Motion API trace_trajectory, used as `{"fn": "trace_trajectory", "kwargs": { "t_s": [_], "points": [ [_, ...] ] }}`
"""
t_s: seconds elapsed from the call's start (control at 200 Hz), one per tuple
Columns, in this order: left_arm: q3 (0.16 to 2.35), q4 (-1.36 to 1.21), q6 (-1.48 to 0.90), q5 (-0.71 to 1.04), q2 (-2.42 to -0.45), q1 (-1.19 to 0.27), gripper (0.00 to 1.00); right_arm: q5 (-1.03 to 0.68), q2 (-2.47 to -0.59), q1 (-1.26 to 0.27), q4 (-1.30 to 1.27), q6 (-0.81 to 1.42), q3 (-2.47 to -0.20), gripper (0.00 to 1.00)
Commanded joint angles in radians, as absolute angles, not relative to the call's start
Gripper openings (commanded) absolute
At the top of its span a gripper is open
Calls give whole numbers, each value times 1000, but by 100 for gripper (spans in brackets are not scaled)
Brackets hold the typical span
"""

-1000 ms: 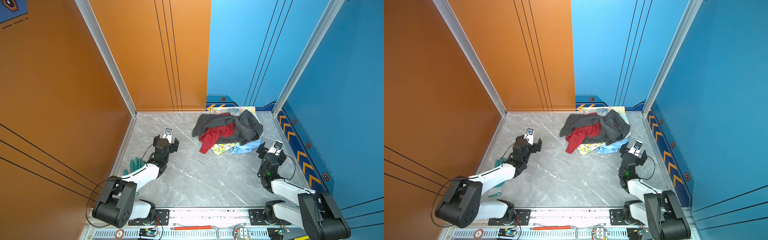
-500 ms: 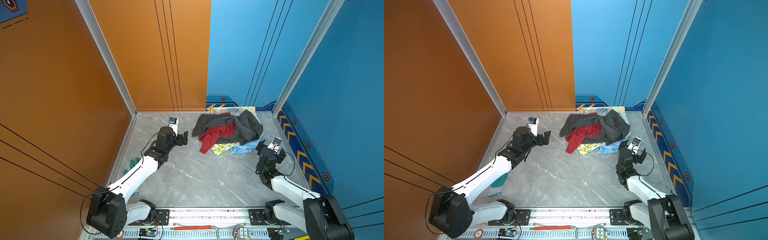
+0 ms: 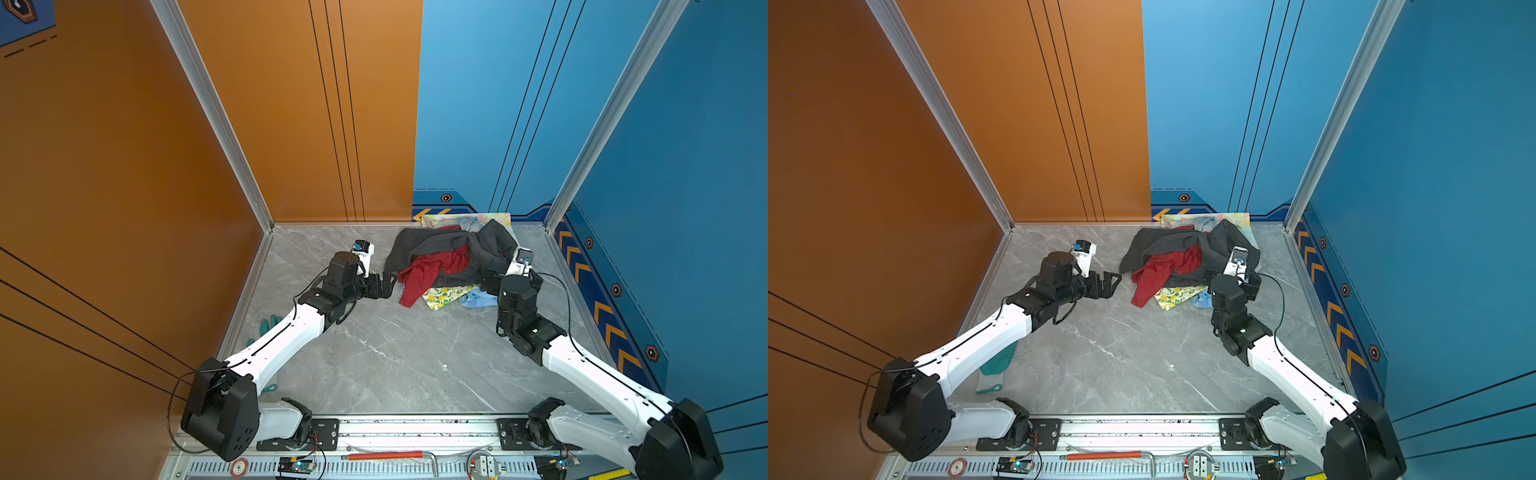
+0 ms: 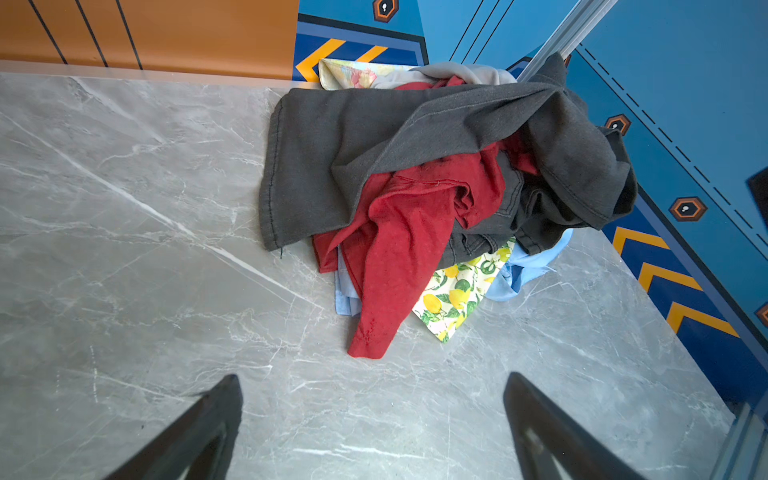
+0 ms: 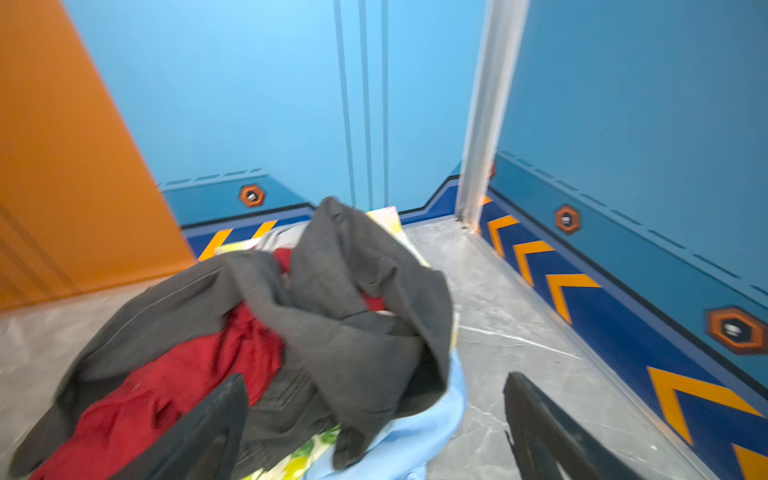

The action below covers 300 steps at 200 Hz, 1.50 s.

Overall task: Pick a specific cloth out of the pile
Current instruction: 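Reach both grippers toward the clothes pile, right gripper onto the grey jacket, then grasp the grey jacket and red shirt with the right gripper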

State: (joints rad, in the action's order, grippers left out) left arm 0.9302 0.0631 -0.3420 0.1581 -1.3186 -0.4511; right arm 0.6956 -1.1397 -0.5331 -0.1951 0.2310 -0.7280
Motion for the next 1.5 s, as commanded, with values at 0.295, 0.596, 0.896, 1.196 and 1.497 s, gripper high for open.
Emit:
{"fn": "trace_trajectory", "kwargs": {
  "t_s": [0.295,0.596,0.896,1.196,1.497],
  "points": [
    [943,92,-342,71,-1294,-448,97,436,-1598,-659,59,376,-1061,89],
    [938,82,-359,67,-1298,-449,96,455,-1874,-675,127,437,-1319,80],
    [936,80,-361,76,-1300,-452,96,468,-1937,-616,178,451,-1407,77],
    [935,75,-360,83,-1307,-455,96,325,-1969,-526,191,474,-1455,64],
    [936,75,-359,85,-1307,-455,96,296,-2030,-492,237,462,-1526,53]
  ]
}}
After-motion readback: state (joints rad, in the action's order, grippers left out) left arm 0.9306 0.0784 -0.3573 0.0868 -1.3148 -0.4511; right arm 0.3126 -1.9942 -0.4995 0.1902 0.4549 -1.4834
